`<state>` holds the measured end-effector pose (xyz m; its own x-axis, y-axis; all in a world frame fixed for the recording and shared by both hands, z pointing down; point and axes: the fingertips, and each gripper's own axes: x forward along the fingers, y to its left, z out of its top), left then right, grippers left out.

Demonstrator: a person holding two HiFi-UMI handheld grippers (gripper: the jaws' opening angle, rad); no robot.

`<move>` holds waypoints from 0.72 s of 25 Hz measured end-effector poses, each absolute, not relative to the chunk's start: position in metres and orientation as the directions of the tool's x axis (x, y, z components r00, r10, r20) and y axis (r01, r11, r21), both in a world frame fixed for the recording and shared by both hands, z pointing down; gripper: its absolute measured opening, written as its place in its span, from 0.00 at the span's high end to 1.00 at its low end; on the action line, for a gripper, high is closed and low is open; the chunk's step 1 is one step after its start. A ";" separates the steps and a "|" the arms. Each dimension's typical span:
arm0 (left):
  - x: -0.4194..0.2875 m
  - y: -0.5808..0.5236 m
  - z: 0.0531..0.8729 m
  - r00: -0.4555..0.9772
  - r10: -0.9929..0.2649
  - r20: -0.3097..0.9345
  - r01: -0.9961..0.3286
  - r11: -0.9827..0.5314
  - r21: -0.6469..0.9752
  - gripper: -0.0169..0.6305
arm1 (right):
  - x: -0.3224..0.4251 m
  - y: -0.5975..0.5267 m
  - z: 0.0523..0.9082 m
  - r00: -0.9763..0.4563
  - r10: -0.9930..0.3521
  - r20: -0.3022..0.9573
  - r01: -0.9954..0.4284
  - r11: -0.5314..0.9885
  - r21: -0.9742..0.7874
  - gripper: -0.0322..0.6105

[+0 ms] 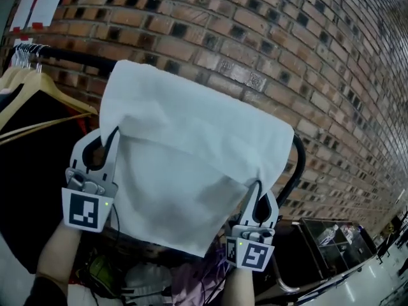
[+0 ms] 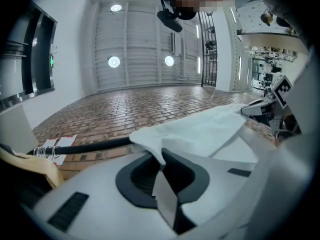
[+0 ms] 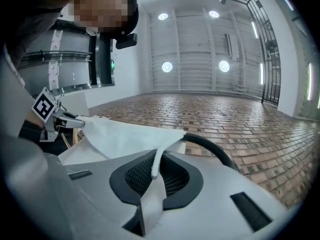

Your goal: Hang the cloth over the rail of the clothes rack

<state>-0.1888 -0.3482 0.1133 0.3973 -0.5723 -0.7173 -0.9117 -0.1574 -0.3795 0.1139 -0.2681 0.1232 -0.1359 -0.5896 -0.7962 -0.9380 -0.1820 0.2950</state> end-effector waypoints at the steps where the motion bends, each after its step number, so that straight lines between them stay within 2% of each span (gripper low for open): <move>1: -0.188 -0.352 0.120 0.401 -0.582 -0.707 -0.911 -0.171 -0.375 0.91 | 0.114 -0.270 0.129 -0.128 -0.597 -0.792 -0.936 -0.191 0.296 0.91; 6: -0.186 -0.368 0.158 0.413 -0.626 -0.661 -0.903 -0.190 -0.384 0.91 | 0.114 -0.277 0.160 -0.127 -0.620 -0.775 -0.932 -0.193 0.308 0.91; 11: -0.181 -0.372 0.193 0.370 -0.634 -0.679 -0.925 -0.184 -0.332 0.91 | 0.111 -0.276 0.196 -0.129 -0.623 -0.772 -0.925 -0.204 0.319 0.91; 18: -0.182 -0.382 0.249 0.366 -0.726 -0.583 -0.925 -0.218 -0.310 0.91 | 0.116 -0.280 0.257 -0.076 -0.700 -0.710 -0.918 -0.229 0.324 0.91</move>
<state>-0.1815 -0.3823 0.2494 0.3659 -0.7258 -0.5825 -0.9255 -0.2178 -0.3100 0.1155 -0.2802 0.2568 -0.0759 -0.7000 -0.7101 -0.9178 -0.2292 0.3240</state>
